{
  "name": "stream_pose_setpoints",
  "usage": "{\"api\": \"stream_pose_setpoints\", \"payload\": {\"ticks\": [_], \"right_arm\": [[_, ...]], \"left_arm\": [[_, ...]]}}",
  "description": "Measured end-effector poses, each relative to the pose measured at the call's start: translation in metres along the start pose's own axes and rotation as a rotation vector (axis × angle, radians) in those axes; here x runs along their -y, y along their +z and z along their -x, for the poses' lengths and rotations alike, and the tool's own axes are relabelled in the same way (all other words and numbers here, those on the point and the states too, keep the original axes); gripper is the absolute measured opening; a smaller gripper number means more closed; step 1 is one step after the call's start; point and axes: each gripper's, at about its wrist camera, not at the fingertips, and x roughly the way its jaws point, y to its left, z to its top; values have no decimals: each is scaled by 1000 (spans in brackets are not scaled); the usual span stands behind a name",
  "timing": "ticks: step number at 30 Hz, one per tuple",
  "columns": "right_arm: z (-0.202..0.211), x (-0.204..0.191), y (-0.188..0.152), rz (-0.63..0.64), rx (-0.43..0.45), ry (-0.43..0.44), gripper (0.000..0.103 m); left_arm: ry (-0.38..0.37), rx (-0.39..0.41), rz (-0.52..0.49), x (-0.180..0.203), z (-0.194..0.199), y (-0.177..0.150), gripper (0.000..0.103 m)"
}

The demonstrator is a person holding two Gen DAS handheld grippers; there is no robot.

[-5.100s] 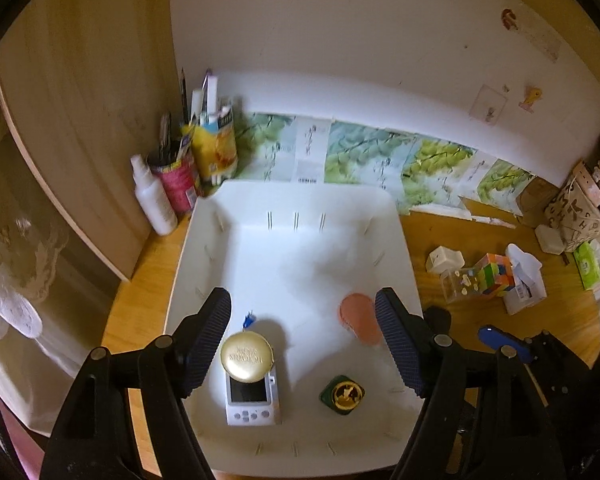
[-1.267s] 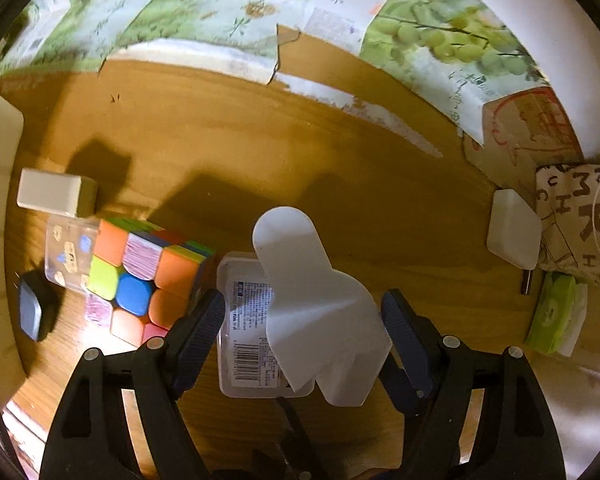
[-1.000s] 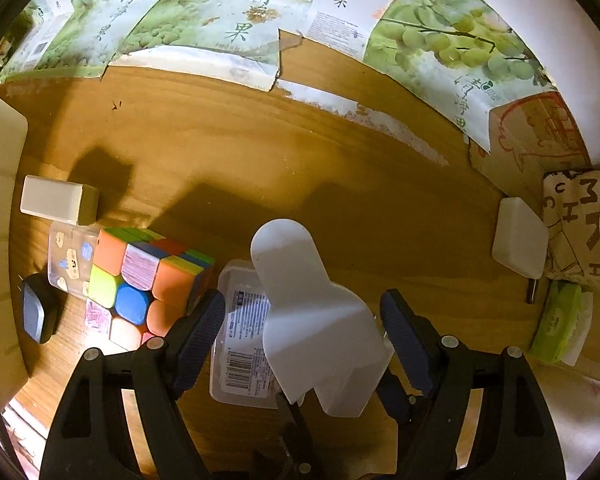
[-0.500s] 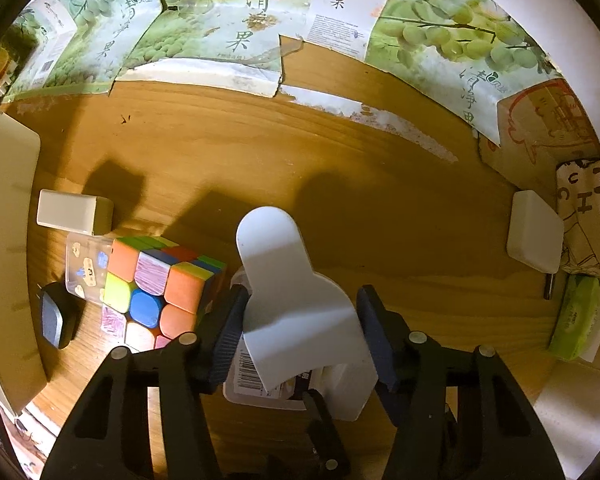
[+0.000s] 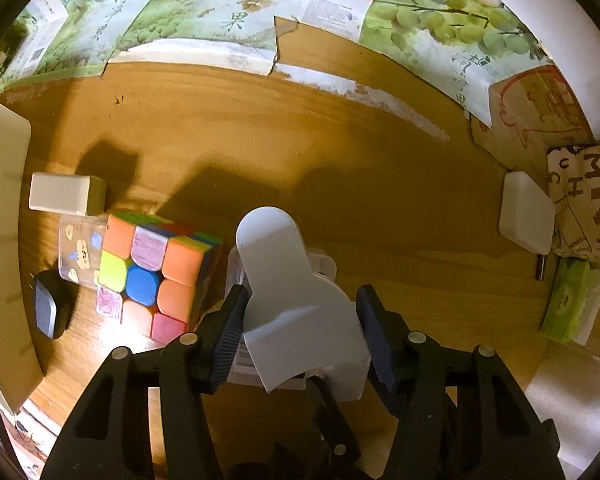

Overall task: Organize rigid objects
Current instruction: 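Grasp the square white adapter with the right tool while the left grasps the flap-shaped white adapter, then carry both white adapters over the white tray with both tools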

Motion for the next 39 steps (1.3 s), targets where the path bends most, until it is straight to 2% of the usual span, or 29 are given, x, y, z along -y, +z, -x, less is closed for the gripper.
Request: {"api": "stream_pose_setpoints", "payload": {"ticks": [15, 27, 39], "right_arm": [[16, 1, -4, -7, -12, -18, 30], [45, 4, -12, -37, 42, -74, 30], [77, -3, -23, -48, 104, -108, 30]], "left_arm": [[-45, 14, -59, -2, 21, -28, 59], [-56, 58, -124, -16, 60, -48, 59], [-61, 140, -133, -39, 95, -76, 59]]}}
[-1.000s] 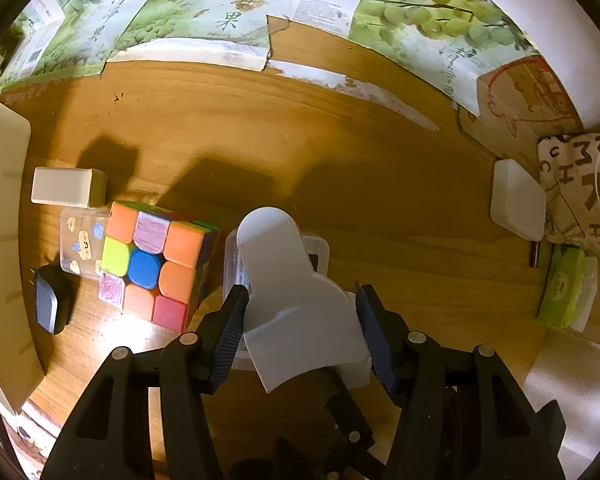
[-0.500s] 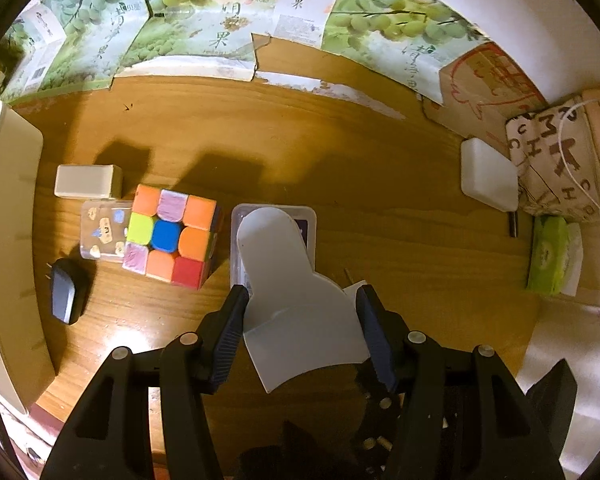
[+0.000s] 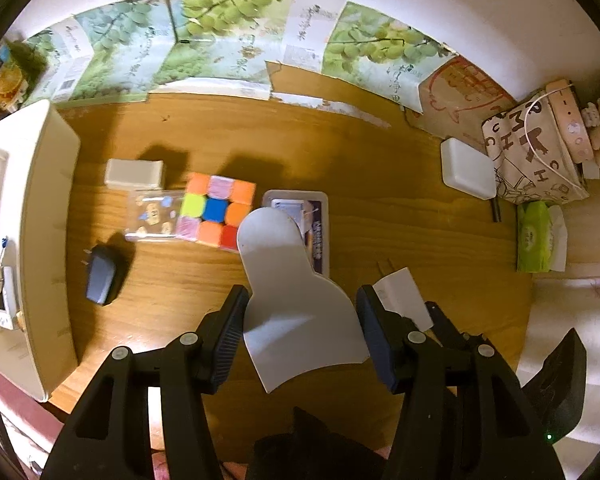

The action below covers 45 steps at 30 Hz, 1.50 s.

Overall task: Organize rigid objects
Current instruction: 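Carry both white adapters over the white tray with both tools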

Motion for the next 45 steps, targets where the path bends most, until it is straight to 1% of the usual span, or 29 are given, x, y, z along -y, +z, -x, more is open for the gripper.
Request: {"api": "stream_pose_setpoints", "payload": {"ticks": [6, 10, 16, 20, 32, 37, 40, 45], "right_arm": [[14, -16, -3, 23, 22, 4, 30], [21, -31, -4, 51, 33, 14, 30], [24, -54, -4, 61, 52, 26, 29], [24, -76, -4, 73, 63, 40, 29], [17, -148, -2, 129, 102, 77, 28], [13, -175, -1, 146, 122, 84, 28], [10, -189, -1, 154, 130, 88, 28], [5, -215, -1, 167, 146, 95, 28]], "left_arm": [[-2, 57, 8, -18, 26, -12, 59], [19, 96, -6, -31, 45, -19, 59], [24, 118, -11, -54, 61, -27, 59], [31, 131, -13, -74, 72, -33, 59], [60, 161, -13, -138, 97, -45, 59], [87, 190, -38, -165, 103, -52, 59], [84, 196, -41, -181, 105, -56, 59], [101, 240, -50, -209, 109, -63, 59]]}}
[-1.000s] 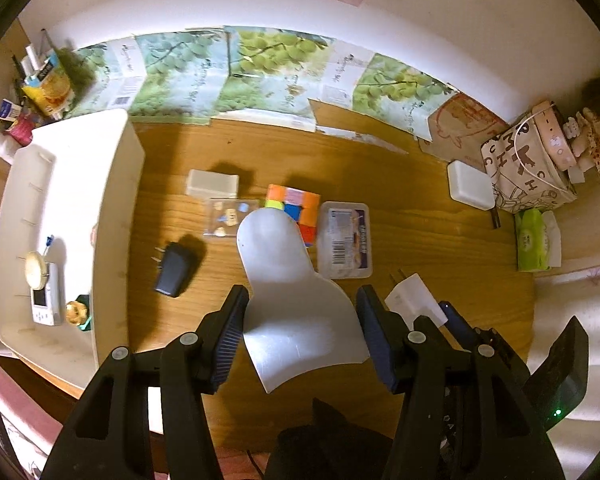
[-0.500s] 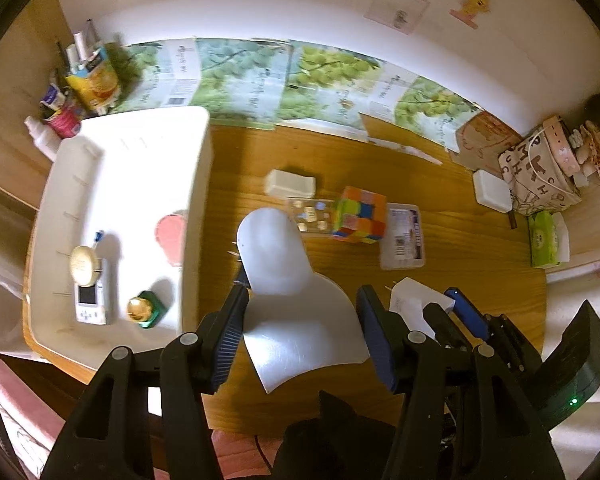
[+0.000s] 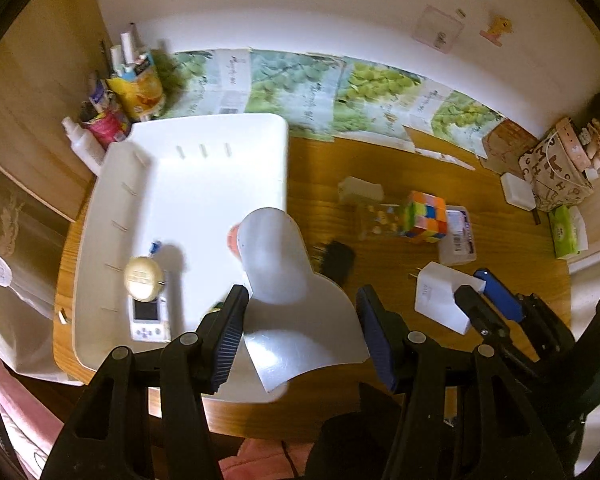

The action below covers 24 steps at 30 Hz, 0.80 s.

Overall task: Organize rigid objects
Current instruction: 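Carry both white adapters over the white tray with both tools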

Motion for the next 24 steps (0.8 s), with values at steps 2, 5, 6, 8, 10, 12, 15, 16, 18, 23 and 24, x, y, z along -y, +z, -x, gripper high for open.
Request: {"api": "stream_pose_setpoints", "payload": {"ticks": [2, 5, 6, 8, 10, 12, 15, 16, 18, 23, 24], "right_arm": [[-3, -11, 2, 1, 12, 8, 28], [-8, -26, 4, 5, 28, 23, 28], [-10, -31, 5, 6, 32, 28, 28], [-15, -42, 7, 7, 45, 45, 28], [-19, -50, 8, 10, 54, 61, 28], [-26, -62, 9, 18, 62, 79, 28], [-36, -77, 10, 32, 69, 106, 28], [-38, -82, 10, 37, 72, 113, 28], [-45, -92, 11, 50, 77, 132, 28], [-59, -108, 13, 75, 79, 169, 28], [-61, -111, 13, 82, 79, 169, 28]], "left_arm": [[2, 13, 3, -11, 1, -3, 59], [7, 25, 4, -30, 0, -6, 60], [12, 33, 4, -36, 1, -7, 60], [27, 47, 1, -47, 1, -10, 60], [41, 61, 1, -59, 0, -12, 60], [54, 83, 4, -70, -2, -14, 60], [74, 115, 15, -85, -4, -19, 60], [76, 125, 17, -91, -5, -21, 60], [86, 141, 19, -101, -6, -23, 60], [118, 181, 35, -123, -5, -25, 60], [120, 181, 44, -126, -5, -24, 60]]}}
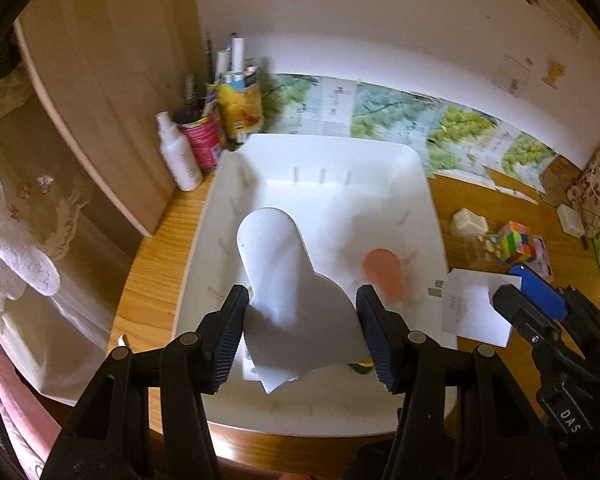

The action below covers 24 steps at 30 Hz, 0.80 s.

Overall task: Organize rigid objects
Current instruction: 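Carry both white adapters over the white tray with both tools, then lower the flap adapter into the tray with the left tool while the right releases its adapter there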

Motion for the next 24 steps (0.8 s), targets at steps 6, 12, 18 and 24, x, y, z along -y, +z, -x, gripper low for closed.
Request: {"api": "stream_pose_setpoints", "payload": {"ticks": [6, 12, 18, 24], "right_arm": [[-10, -14, 2, 38, -13, 11, 28], [-19, -25, 2, 80, -41, 22, 28], [-18, -27, 2, 87, -32, 9, 29], [-16, -25, 1, 72, -31, -6, 47]], "left_arm": [[6, 10, 55, -16, -4, 4, 60], [-6, 5, 126, -26, -8, 2, 60], [-7, 45, 147, -27, -2, 2, 62], [-16, 57, 175, -29, 1, -2, 75]]}}
